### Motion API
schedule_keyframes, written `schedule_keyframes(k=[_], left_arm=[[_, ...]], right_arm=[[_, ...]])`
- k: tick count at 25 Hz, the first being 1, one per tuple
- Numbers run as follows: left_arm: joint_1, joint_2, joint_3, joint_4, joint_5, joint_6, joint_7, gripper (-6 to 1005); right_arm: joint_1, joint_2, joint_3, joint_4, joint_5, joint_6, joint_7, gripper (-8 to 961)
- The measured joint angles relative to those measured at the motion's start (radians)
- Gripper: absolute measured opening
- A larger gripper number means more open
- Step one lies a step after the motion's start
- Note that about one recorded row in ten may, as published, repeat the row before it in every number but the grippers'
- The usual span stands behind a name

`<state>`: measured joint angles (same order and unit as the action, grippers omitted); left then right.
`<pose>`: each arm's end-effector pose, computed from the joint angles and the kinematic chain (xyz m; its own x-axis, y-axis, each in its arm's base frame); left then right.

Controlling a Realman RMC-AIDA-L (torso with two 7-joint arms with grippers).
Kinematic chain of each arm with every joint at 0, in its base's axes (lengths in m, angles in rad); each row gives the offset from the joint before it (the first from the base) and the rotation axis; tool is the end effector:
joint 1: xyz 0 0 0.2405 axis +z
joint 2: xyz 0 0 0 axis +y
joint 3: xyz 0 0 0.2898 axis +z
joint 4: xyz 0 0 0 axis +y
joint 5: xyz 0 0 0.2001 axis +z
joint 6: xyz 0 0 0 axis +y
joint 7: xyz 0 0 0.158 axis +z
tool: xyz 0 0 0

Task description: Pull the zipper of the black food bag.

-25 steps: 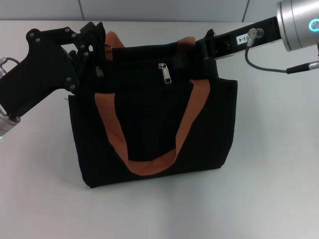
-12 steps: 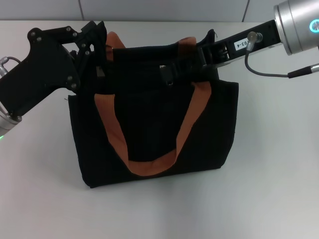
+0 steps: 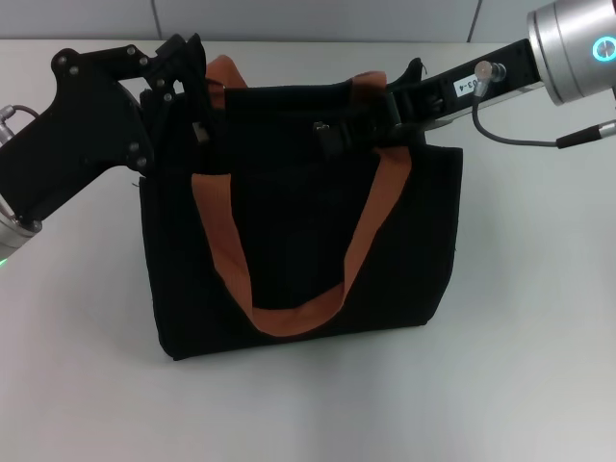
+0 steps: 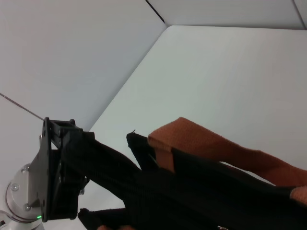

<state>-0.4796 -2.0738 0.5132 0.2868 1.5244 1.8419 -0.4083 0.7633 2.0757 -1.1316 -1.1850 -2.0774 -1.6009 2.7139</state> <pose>-0.2558 0.3108 0.0026 0.5650 -0.4870 0.6660 0.1885 -0.7097 -0.6788 0.1178 0.3845 -0.0223 0.5905 -0.7878 -0.1752 -0.7918 -0.6075 0.0630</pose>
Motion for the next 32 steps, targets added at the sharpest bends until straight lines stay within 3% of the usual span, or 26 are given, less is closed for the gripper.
schedule_keyframes(k=[24, 29, 32], left_arm=[[-0.002, 0.0, 0.007, 0.0, -0.003, 0.026, -0.002, 25], [-0.002, 0.0, 0.007, 0.0, -0.003, 0.027, -0.002, 25], [-0.002, 0.0, 0.007, 0.0, -0.003, 0.027, -0.002, 25]], right_arm=[[0.02, 0.008, -0.039, 0.066, 0.069, 0.057, -0.011, 266], [0.012, 0.009, -0.048, 0.062, 0.068, 0.069, -0.031, 202], [0.01, 0.009, -0.06, 0.059, 0.068, 0.075, -0.033, 84]])
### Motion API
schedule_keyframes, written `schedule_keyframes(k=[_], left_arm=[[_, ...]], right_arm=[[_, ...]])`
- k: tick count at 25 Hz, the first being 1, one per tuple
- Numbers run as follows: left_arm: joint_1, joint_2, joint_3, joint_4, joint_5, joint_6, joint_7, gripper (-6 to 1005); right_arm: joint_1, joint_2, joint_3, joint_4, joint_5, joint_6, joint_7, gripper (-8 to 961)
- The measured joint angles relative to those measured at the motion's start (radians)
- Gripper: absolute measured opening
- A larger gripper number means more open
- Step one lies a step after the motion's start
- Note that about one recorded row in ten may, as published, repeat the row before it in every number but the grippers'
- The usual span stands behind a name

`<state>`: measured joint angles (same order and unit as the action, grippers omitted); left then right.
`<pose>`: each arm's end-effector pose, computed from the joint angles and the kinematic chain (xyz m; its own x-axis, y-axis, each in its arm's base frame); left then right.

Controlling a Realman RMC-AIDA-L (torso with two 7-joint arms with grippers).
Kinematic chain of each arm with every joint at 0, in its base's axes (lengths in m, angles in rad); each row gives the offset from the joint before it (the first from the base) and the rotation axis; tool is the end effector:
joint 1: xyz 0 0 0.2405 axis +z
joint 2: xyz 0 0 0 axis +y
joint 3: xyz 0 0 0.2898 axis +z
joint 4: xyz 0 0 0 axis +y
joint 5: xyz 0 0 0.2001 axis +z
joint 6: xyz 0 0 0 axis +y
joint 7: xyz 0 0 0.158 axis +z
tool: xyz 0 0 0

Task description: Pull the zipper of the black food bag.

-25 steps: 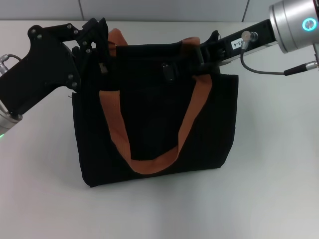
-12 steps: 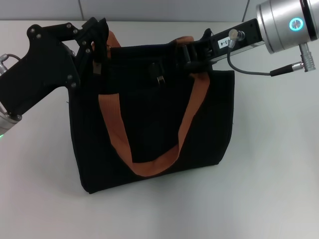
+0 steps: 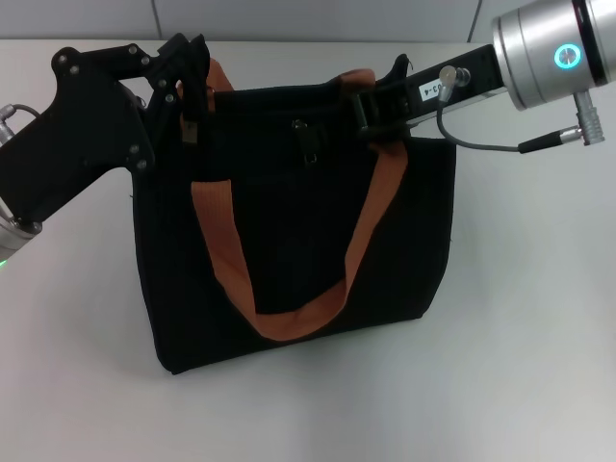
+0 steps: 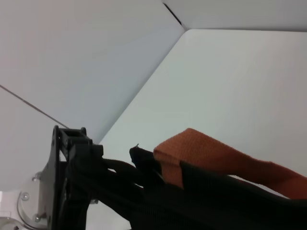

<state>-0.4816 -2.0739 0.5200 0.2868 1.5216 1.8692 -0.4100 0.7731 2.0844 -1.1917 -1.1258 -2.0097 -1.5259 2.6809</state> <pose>-0.2523 0.3079 0.0035 0.5428 -0.4987 0.6758 0.1766 -0.7189 -0.6723 0.1084 0.3849 -0.0401 0.5977 -0.7784 -0.1919 -0.7752 -0.6222 0.1093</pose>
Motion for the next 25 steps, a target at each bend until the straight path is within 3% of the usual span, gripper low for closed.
schedule_keyframes(k=[2, 14, 25], left_arm=[[0.0, 0.0, 0.0, 0.0, 0.0, 0.001, 0.0, 26], [0.002, 0.0, -0.001, 0.0, 0.0, 0.009, 0.002, 26], [0.007, 0.0, -0.008, 0.0, 0.0, 0.007, 0.002, 26]], right_arm=[[-0.002, -0.002, -0.016, -0.014, -0.001, 0.007, -0.005, 5], [0.001, 0.0, -0.031, -0.143, -0.117, 0.008, 0.087, -2], [-0.049, 0.004, -0.027, -0.261, -0.183, 0.002, 0.143, -1]])
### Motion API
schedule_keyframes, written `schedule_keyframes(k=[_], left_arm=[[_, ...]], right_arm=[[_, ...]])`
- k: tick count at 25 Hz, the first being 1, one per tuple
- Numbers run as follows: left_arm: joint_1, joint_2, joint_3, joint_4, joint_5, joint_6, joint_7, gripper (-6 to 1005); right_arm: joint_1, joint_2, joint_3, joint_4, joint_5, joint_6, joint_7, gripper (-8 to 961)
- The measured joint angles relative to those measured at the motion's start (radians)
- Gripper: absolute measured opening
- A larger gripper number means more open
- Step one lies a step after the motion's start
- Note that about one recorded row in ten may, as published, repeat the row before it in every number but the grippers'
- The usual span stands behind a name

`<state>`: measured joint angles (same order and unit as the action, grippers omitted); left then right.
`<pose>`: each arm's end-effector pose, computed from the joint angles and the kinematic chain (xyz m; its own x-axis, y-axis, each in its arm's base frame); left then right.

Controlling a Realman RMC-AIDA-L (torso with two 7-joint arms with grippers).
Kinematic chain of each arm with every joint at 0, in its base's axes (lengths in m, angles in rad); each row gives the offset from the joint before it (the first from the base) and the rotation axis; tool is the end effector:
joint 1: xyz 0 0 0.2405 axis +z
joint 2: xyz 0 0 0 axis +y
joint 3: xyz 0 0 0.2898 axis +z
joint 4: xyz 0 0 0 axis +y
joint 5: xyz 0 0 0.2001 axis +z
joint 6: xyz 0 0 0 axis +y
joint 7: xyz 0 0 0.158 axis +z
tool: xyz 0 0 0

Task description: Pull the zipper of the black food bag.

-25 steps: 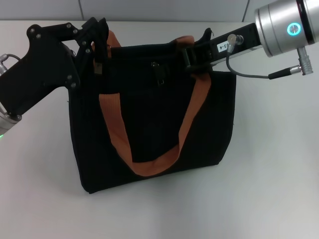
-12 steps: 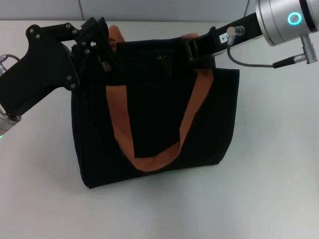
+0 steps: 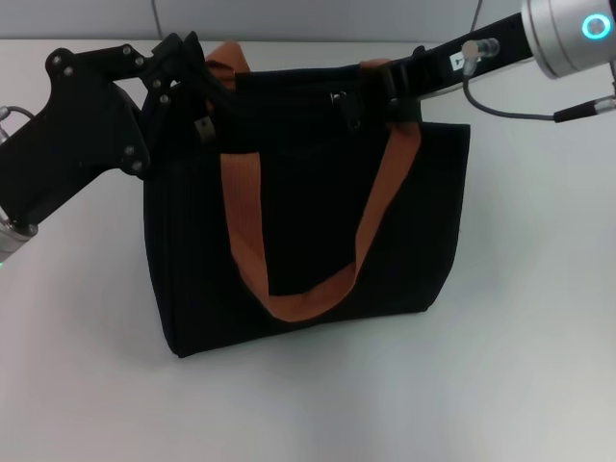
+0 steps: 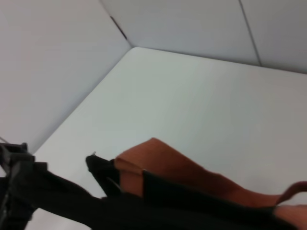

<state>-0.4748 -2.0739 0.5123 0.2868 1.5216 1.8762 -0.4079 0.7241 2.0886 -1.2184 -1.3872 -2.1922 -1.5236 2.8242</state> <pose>-0.2541 0.3058 0.0050 0.5411 -0.5016 0.6750 0.1828 -0.7132 -0.6767 0.1056 0.3872 -0.0149 0.6360 -0.7375 -0.2271 -0.7693 -0.6292 -0.1110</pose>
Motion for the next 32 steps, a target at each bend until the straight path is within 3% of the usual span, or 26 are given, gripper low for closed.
schedule_keyframes(k=[16, 27, 32], left_arm=[[0.009, 0.003, -0.001, 0.0, -0.027, -0.017, 0.0, 26], [0.013, 0.004, -0.002, -0.014, -0.028, -0.009, -0.019, 27], [0.013, 0.006, -0.002, -0.01, -0.028, -0.01, -0.106, 27]], right_arm=[[-0.096, -0.002, 0.055, -0.118, -0.034, -0.021, 0.019, 0], [-0.121, -0.006, 0.124, -0.052, 0.167, -0.015, -0.132, 0], [-0.129, -0.01, 0.194, 0.065, 0.299, -0.019, -0.283, 194]])
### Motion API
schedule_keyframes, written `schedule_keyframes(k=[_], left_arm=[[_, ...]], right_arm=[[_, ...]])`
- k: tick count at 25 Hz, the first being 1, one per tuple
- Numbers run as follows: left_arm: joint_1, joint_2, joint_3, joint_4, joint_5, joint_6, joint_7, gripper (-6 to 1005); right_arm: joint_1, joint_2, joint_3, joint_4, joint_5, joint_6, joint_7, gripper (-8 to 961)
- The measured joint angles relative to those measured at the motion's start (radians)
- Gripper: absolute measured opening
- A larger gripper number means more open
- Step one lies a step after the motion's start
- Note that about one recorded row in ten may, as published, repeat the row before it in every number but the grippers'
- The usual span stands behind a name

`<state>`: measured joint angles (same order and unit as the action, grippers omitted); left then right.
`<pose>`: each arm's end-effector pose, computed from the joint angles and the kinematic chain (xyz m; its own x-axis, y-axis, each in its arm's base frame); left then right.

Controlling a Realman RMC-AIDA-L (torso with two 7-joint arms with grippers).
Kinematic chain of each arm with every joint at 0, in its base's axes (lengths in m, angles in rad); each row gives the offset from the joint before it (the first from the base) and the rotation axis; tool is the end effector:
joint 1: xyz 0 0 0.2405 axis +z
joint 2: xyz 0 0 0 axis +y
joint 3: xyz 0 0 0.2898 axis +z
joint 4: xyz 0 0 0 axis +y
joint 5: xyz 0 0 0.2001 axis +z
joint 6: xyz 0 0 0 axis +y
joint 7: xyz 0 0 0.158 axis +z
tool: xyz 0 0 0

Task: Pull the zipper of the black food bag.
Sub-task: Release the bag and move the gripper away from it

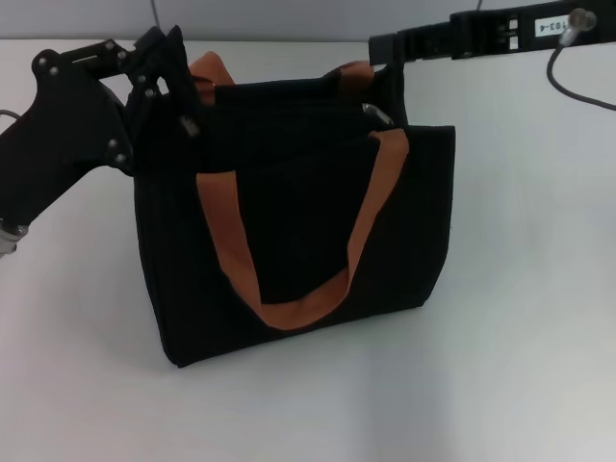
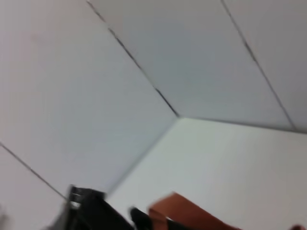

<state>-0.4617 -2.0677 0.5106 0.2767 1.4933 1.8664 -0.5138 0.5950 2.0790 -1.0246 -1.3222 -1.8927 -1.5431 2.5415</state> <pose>-0.2605 0.3056 0.0094 0.5233 -0.4212 0.7408 0.2726 -0.7409 -0.6138 0.1358 0.3777 0.0239 0.5853 -0.6652 -0.4636 -0.7255 -0.6850 0.0671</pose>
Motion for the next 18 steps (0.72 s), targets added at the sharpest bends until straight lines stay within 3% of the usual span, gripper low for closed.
schedule_keyframes(k=[4, 5, 8, 10, 11, 14, 15, 16, 18], left_arm=[[0.0, 0.002, -0.001, 0.012, 0.0, -0.017, -0.086, 27], [0.002, 0.004, 0.002, 0.043, 0.002, -0.036, -0.175, 27], [0.01, 0.007, 0.018, 0.098, 0.012, -0.048, -0.274, 141], [0.023, 0.023, 0.038, 0.201, 0.05, -0.056, -0.466, 217], [0.023, 0.023, 0.038, 0.201, 0.05, -0.056, -0.466, 256], [0.027, 0.053, 0.038, 0.293, 0.122, -0.052, -0.642, 371], [0.029, 0.08, 0.039, 0.35, 0.174, -0.044, -0.753, 410], [0.029, 0.08, 0.039, 0.35, 0.174, -0.044, -0.753, 491], [0.029, 0.102, 0.039, 0.388, 0.225, -0.035, -0.815, 654]], right_arm=[[-0.001, -0.001, 0.04, 0.081, 0.074, -0.024, -0.128, 380], [-0.002, -0.001, 0.066, 0.143, 0.119, -0.044, -0.228, 427], [-0.002, -0.002, 0.081, 0.189, 0.152, -0.065, -0.31, 550], [-0.002, -0.003, 0.095, 0.249, 0.185, -0.096, -0.44, 632], [-0.002, -0.003, 0.095, 0.249, 0.185, -0.096, -0.44, 634], [-0.003, -0.002, 0.099, 0.293, 0.193, -0.105, -0.533, 638], [-0.003, -0.002, 0.101, 0.324, 0.194, -0.106, -0.584, 640], [-0.003, -0.002, 0.101, 0.324, 0.194, -0.106, -0.584, 642], [-0.003, -0.002, 0.102, 0.352, 0.195, -0.106, -0.628, 645]])
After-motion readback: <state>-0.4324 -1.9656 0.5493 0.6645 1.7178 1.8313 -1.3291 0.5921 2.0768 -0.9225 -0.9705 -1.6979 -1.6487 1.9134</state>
